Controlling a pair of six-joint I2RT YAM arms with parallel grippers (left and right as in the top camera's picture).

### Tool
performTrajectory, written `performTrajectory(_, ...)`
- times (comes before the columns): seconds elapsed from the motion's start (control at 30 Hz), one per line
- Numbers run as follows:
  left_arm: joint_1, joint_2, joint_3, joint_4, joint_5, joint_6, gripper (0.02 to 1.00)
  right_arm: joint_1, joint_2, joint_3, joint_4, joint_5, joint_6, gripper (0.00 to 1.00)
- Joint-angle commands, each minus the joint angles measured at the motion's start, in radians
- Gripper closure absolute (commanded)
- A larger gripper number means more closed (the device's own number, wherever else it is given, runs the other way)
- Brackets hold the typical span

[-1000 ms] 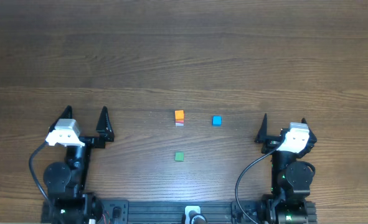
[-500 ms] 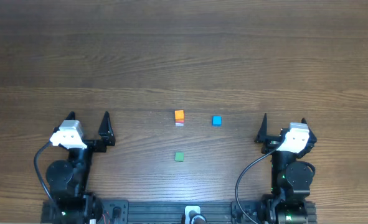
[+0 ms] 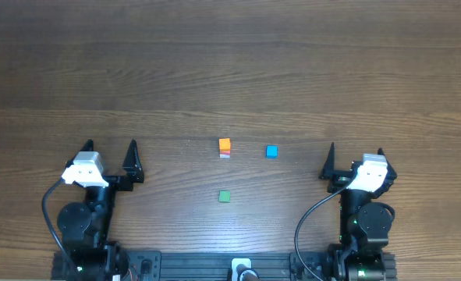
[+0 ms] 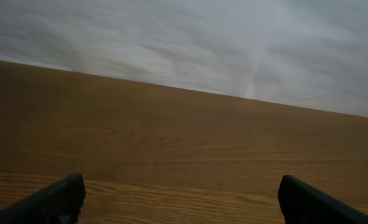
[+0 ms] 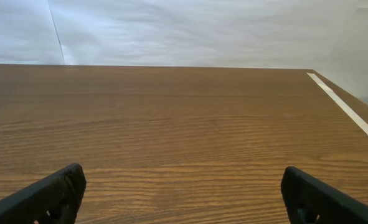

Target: Stack Cubes

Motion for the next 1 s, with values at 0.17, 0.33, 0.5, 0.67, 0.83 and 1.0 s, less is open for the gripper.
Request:
performTrajectory(0.17,0.005,-0.012,-0.004,-0.003,0.006,0.015,0.018,-0.006,-0.007,-0.010,0.003,-0.005,0.003,0.007)
performTrajectory(0.33,0.005,-0.012,-0.004,-0.003,0.006,0.015,0.020,-0.006,-0.007,-0.010,0.003,0.000,0.003,0.009)
performTrajectory(0.5,0.005,-0.012,-0.004,-0.003,0.006,0.015,0.018,-0.006,-0.007,-0.010,0.016,-0.001,0.003,0.009)
performTrajectory(0.67,0.005,-0.012,-0.004,-0.003,0.006,0.014,0.018,-0.006,-0.007,-0.010,0.117,-0.090,0.140,0.007)
performTrajectory(0.83,0.005,-0.012,-0.004,-0.003,0.006,0.015,0.018,-0.006,-0.007,-0.010,0.240,-0.364,0.412,0.009)
performTrajectory(1.0,0.005,-0.012,-0.004,-0.003,0.006,0.015,0.018,-0.006,-0.006,-0.009,0.274,-0.557,0.527,0.009)
